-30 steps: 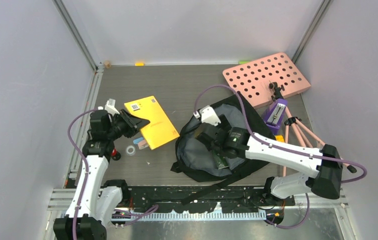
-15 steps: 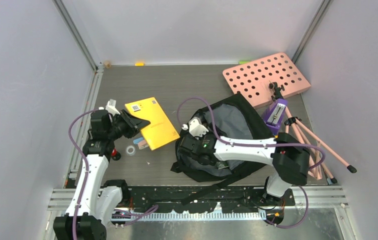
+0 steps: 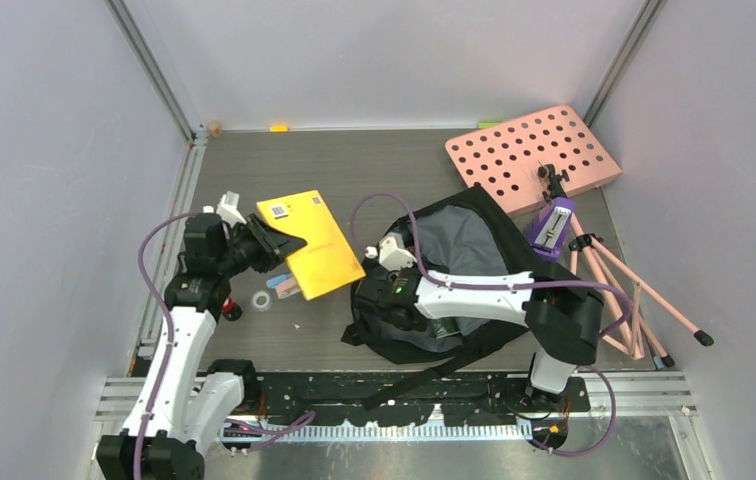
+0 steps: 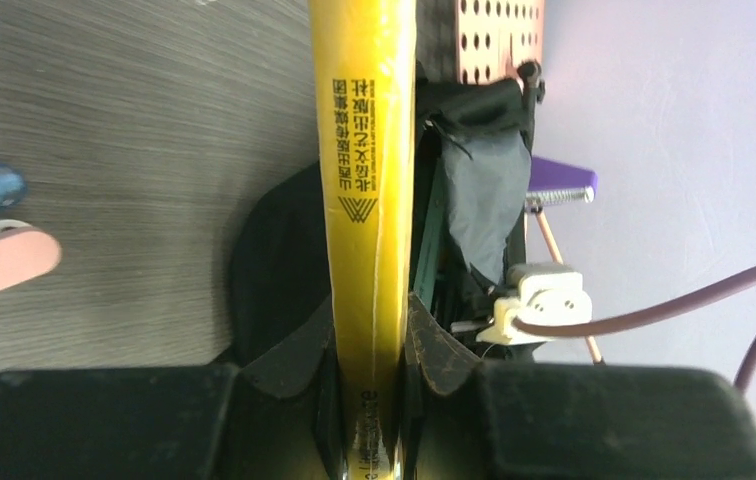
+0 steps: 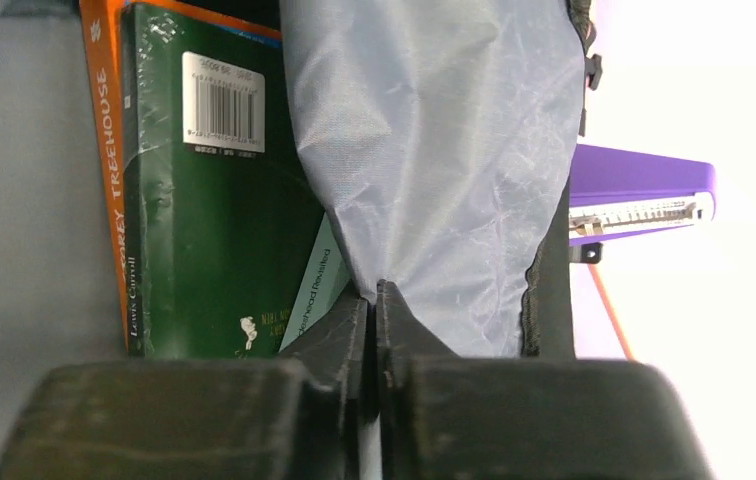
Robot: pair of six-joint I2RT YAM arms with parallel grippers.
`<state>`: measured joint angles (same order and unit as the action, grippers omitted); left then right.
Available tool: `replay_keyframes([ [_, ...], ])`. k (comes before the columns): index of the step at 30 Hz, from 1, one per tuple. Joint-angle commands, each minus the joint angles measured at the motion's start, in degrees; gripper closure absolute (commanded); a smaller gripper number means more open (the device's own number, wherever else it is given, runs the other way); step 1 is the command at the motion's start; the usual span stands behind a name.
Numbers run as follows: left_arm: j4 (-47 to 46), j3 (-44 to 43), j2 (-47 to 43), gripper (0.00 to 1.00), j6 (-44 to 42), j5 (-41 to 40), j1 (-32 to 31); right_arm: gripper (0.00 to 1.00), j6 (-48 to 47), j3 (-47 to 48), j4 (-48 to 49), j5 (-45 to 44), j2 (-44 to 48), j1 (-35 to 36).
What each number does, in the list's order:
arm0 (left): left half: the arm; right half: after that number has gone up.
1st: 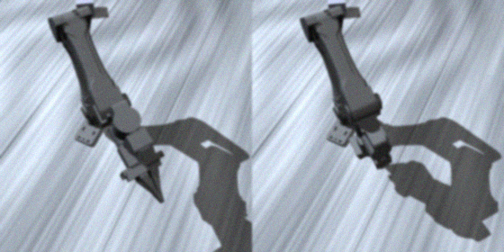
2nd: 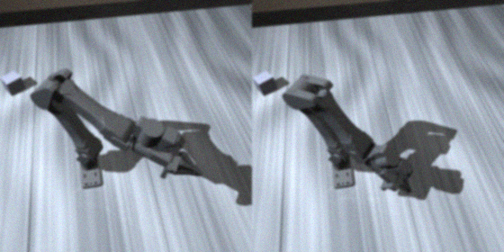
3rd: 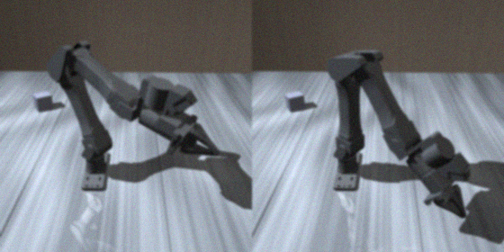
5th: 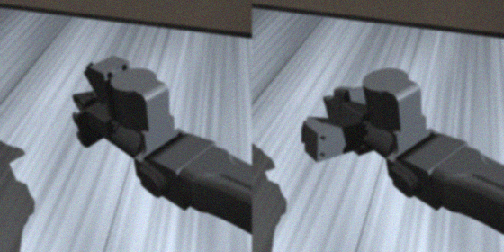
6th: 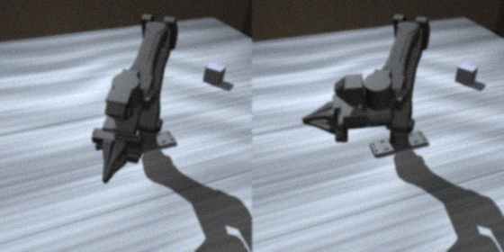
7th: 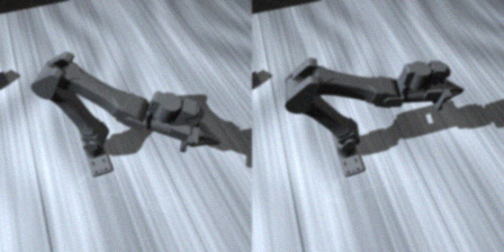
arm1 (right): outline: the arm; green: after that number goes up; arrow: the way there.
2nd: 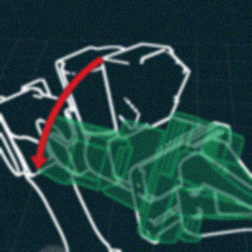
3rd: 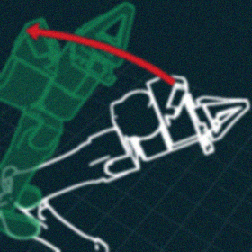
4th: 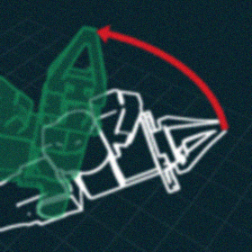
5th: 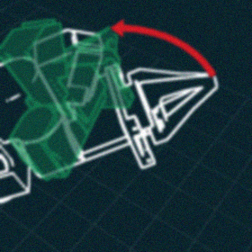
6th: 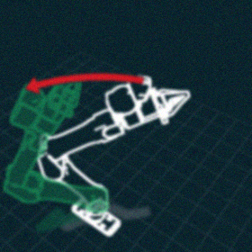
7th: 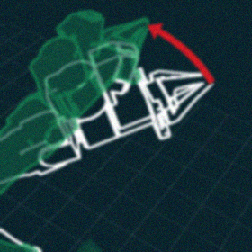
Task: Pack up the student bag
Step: Place the book in the student bag.
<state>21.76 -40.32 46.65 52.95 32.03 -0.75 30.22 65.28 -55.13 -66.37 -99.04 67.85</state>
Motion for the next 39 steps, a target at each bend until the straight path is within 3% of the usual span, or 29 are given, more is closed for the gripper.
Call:
replay_keyframes([
  [1, -2.95, -5.07, 0.77, 1.00, -0.24, -0.81, -6.23, 0.98, -1.69, 3.88, 2.37, 0.72, 8.62, -2.29],
  [10, -7.79, -8.59, 6.97, 1.00, 3.74, -8.94, -28.23, 1.00, -9.52, 5.93, 10.96, 27.00, 22.72, -15.60],
  [18, -16.88, -6.33, 14.94, 1.00, 8.70, -12.04, -43.40, 1.00, -8.67, 6.42, 12.70, 34.26, 25.43, -18.63],
  [25, -27.30, -3.71, 24.20, 1.00, 11.62, -7.73, -45.78, 1.00, -6.84, 4.90, 14.12, 38.03, 27.47, -18.90],
  [39, -40.04, -9.17, 40.21, 1.00, 13.18, -3.90, -45.83, 1.00, -4.51, 2.90, 13.80, 39.53, 32.07, -18.90],
])
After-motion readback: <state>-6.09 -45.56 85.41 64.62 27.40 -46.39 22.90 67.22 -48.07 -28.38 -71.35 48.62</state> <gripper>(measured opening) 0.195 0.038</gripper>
